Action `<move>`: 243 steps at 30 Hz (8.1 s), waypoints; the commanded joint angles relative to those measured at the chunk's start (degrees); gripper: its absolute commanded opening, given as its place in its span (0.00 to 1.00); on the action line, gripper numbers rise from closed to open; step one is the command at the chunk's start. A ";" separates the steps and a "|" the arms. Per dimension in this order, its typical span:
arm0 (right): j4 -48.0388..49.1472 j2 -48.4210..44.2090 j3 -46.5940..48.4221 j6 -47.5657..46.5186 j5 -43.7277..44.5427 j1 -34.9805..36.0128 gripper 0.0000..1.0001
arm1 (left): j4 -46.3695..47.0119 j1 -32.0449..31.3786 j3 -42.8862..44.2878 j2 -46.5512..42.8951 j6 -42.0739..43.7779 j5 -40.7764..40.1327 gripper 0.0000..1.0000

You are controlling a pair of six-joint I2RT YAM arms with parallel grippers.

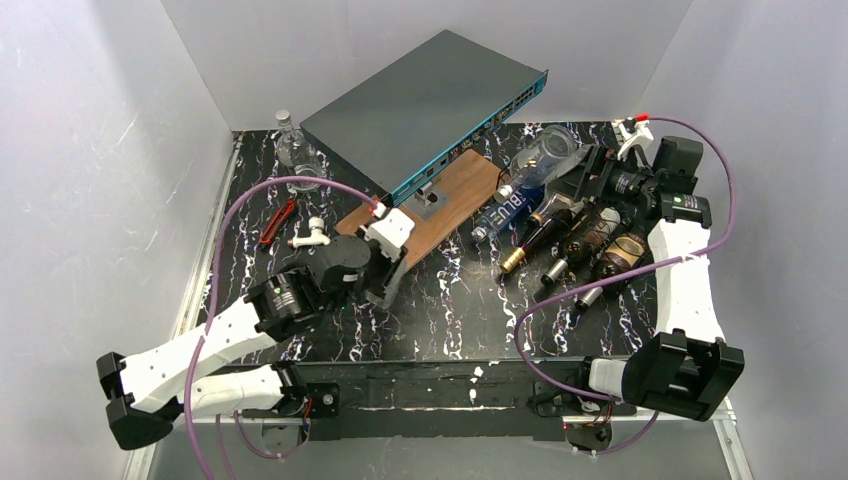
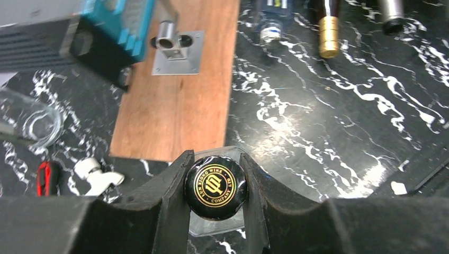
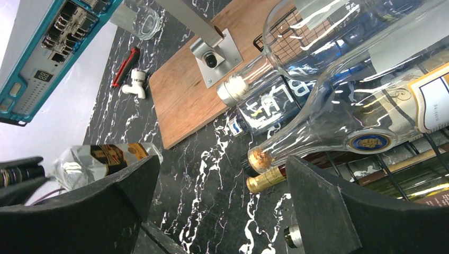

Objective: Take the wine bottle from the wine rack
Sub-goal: Place the wine bottle at the center of the board, then pick up the wine bottle from the wine rack.

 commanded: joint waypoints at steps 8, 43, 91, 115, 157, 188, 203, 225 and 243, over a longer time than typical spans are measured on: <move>5.82 -0.48 -0.74 -3.13 -6.34 -2.14 0.98 | -4.06 15.47 5.93 -5.12 -0.14 -1.38 0.00; 8.34 -0.77 -2.38 -1.30 -9.73 -3.02 0.98 | 15.11 68.42 4.24 4.67 1.04 4.03 0.00; 8.34 -1.14 -3.09 -1.24 -9.89 -3.47 0.98 | 11.68 74.09 0.31 1.59 -12.62 0.20 0.98; -5.84 -0.93 3.63 -13.74 -5.27 -3.71 0.98 | 0.00 66.42 -5.11 -16.57 -30.58 29.72 0.98; -6.29 7.18 5.52 -4.63 0.91 -8.31 0.98 | 18.32 30.33 -26.71 -16.32 -37.05 41.74 0.98; -3.56 0.72 0.89 -3.20 -0.14 -8.57 0.99 | 13.46 0.56 9.83 23.58 -19.29 34.86 0.98; 8.24 -3.27 -11.25 17.36 1.76 -1.12 0.98 | 15.36 0.56 6.03 20.54 -22.46 30.26 0.98; 15.06 0.94 -18.53 39.29 25.83 10.50 0.98 | 14.54 0.56 2.67 15.84 -25.00 27.05 0.98; 25.60 5.72 -20.27 46.37 24.80 12.50 0.82 | 14.20 0.56 1.97 15.47 -25.57 26.32 0.98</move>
